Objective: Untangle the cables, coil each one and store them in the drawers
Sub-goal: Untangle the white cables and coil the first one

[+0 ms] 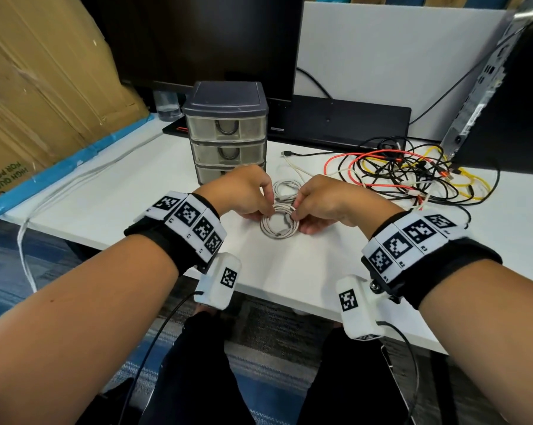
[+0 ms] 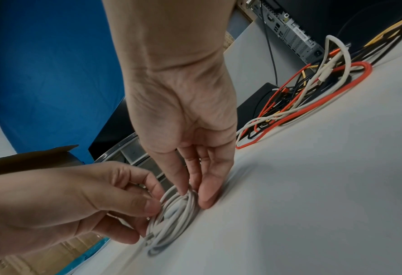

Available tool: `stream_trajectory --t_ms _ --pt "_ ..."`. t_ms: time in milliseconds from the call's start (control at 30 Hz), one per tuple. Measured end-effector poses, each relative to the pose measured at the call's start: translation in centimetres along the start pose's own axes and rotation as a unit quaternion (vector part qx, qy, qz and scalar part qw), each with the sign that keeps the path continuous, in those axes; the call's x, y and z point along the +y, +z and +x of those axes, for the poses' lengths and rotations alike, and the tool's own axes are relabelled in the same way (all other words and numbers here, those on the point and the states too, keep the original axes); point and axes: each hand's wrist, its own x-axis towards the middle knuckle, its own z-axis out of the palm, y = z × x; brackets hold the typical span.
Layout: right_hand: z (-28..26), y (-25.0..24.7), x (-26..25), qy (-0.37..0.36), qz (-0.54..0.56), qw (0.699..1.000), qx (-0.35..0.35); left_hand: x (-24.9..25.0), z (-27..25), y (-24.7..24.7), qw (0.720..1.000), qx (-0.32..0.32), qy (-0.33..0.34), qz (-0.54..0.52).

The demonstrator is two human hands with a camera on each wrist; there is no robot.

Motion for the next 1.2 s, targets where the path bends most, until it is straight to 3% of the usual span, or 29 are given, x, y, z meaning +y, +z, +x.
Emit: stream_trajectory --t_ms 367,533,667,767,833,900,1000,1100,1200 --pt "-0.1 0.2 0.1 -0.011 0.010 1.000 -0.006 0.1 -0.3 -0.4 1.000 0.004 0.002 0.010" --pt "-0.5 -2.0 0.7 -0.036 -0.047 0.998 0.004 2.3 0.3 -1.0 0.996 0.051 0.077 0.011" --pt "-0.9 -6.5 1.4 -0.054 -0.091 0.992 0.074 5.9 2.2 -1.4 0.984 0.102 0.145 0.007" --pt "-0.8 -10.5 2.7 -0.051 -0.196 0.968 0.148 8.0 4.4 -0.8 0.984 0.060 0.155 0.065" --pt "-1.2 -12.6 3.7 -0.041 -0.269 0.948 0.167 9.0 5.9 -0.1 0.976 -0.002 0.153 0.157" --pt "-1.4 -13.9 4.9 -0.019 -0.288 0.951 0.110 9.6 7.1 0.9 0.960 -0.057 0.138 0.238" --pt "-1.1 -13.7 6.6 0.012 -0.338 0.941 -0.006 10.0 8.3 2.4 0.954 -0.110 0.125 0.249" --pt "-0.1 -12.8 7.8 0.006 -0.393 0.919 -0.015 11.1 8.5 3.6 0.932 -0.136 0.139 0.306" --pt "1.1 -12.4 8.3 0.001 -0.364 0.931 0.013 12.0 8.8 4.4 0.906 -0.116 0.152 0.377"
